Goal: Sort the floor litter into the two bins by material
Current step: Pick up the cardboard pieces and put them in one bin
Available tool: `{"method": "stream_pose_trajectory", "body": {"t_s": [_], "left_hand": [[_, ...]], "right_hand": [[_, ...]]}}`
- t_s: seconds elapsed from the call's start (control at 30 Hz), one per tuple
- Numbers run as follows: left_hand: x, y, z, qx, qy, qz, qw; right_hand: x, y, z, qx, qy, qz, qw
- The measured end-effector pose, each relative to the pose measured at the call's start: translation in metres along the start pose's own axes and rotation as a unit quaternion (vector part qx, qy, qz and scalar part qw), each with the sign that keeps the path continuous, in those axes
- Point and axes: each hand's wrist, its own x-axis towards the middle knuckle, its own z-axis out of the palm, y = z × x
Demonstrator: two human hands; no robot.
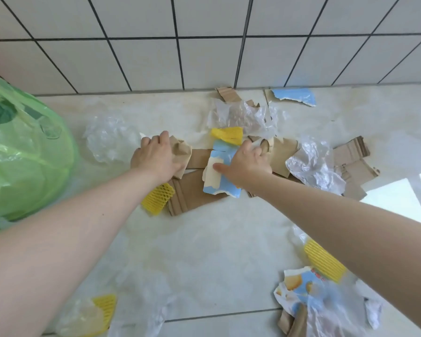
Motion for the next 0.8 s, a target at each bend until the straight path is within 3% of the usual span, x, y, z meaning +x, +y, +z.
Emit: {"method": "stream_pose_trajectory", "body": {"t_s": [0.1,0.27,0.53,0.8], "left_hand": [[0.004,0.007,0.007,0.009,0.007,-0.007,1.0],[0.007,0.009,0.008,0.01,-0.006,-0.047,0.999],[-0.006,-0.001,0.008,-0.096,-0.06,-0.119,0.986],[-0.068,-0.003,0.005,-0.073,-0.131,-0.022,0.988]], "right_hand": [[0.004,-0.005,0.012,-0.022,0.015,0.015,1.0],[0.005,-0.002,0.012,0.063,-0.019,0.037,0.997],[-0.016,0.022,0.009,0.07,-0.083,0.044,0.993],[-0.064,0.043,0.007,0.012,-0.125,0.017,0.992]]}}
